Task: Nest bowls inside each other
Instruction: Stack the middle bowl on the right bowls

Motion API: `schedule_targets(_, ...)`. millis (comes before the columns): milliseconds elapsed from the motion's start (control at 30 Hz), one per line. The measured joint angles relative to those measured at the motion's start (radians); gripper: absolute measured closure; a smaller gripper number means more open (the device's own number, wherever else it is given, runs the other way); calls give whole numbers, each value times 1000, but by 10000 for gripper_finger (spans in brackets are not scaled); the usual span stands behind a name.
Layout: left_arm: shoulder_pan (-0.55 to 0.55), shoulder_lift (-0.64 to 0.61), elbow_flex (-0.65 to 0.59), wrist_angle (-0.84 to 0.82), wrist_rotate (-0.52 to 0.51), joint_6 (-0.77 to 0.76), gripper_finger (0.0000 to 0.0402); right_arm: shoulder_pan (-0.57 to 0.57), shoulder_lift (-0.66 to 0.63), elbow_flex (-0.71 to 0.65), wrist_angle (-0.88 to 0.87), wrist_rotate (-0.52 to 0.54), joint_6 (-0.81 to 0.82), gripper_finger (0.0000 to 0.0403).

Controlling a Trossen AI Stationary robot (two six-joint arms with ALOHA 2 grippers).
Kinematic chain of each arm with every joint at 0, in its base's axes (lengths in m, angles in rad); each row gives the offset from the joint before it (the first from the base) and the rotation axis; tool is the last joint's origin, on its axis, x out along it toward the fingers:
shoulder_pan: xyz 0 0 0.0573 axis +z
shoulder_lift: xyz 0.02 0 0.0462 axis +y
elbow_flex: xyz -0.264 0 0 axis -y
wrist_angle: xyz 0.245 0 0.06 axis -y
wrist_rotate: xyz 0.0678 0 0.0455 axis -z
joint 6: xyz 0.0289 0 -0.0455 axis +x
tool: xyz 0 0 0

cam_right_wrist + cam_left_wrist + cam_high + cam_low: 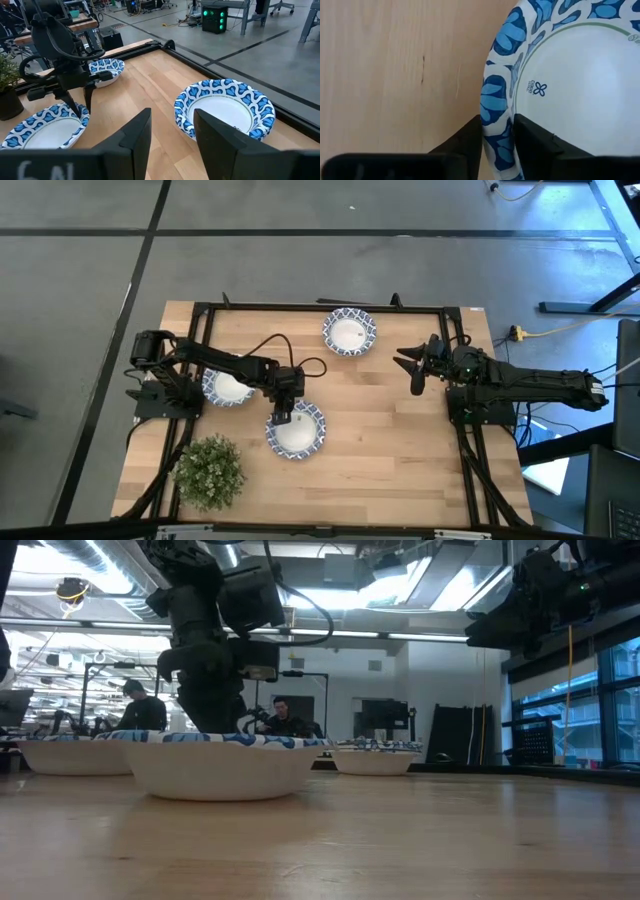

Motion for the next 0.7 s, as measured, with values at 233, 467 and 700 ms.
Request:
schedule_targets(233,11,-2,1,5,64,4,371,0,0,0,0,0,0,253)
schedule_targets(467,33,-2,1,5,59,6,394,0,0,0,0,0,0,253)
schedule_targets(700,89,-6,50,-1,103,10,398,0,0,0,-1,0,-1,253)
